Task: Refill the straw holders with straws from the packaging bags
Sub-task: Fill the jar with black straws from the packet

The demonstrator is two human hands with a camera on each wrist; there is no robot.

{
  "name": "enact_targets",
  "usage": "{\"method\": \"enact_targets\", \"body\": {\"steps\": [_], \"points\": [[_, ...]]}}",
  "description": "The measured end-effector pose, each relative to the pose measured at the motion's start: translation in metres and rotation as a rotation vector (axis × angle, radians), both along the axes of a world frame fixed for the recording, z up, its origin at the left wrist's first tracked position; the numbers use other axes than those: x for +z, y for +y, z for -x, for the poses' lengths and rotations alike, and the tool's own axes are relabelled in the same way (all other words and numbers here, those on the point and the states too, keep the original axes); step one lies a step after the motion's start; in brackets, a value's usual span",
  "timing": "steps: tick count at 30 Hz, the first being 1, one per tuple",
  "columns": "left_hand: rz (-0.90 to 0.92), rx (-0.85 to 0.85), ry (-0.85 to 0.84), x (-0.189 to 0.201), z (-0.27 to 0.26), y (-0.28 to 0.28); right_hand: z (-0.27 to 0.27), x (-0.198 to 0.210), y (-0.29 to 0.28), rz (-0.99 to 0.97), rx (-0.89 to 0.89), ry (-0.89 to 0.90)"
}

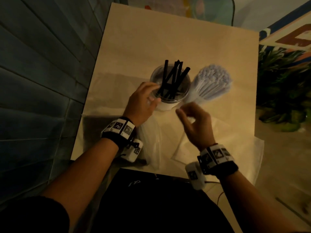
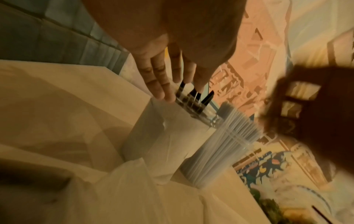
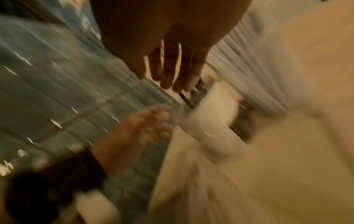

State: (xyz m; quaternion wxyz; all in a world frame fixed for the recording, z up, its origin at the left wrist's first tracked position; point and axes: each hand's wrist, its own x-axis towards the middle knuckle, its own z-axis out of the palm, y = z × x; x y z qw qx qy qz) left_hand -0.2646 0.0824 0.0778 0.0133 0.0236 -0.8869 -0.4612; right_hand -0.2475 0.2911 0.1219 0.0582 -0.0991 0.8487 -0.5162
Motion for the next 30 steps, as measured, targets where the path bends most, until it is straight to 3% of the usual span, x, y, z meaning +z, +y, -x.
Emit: {"method": "enact_targets", "body": {"steps": [3,5,10,13,18,23,30], "points": [[-0.048,0.06,0.008,0.001,-0.029,-0.021,-0.028,-0.049,0.007,-0.115,0.013,-0.278],[-0.003,0.028,-0.098,-0.005,-0.059,-0.04,-0.035,-0.071,0.008,-0.106,0.003,-0.469],[0.476,-0.225,-0.528,-0.039,-0.126,-0.079,-0.042,-0.099,-0.014,-0.024,0.124,-0.792],[0.558,-0.27,-0.736,-0.059,-0.145,-0.084,-0.045,-0.111,-0.037,-0.127,0.236,-0.843],[0.611,-0.218,-0.775,-0.066,-0.139,-0.076,-0.054,-0.121,-0.069,-0.203,0.395,-0.867],[0.625,-0.204,-0.749,-0.069,-0.137,-0.074,-0.063,-0.13,-0.076,-0.307,0.328,-0.725],[0.59,-0.204,-0.767,-0.068,-0.135,-0.074,-0.055,-0.133,-0.054,-0.176,0.147,-0.793]]}}
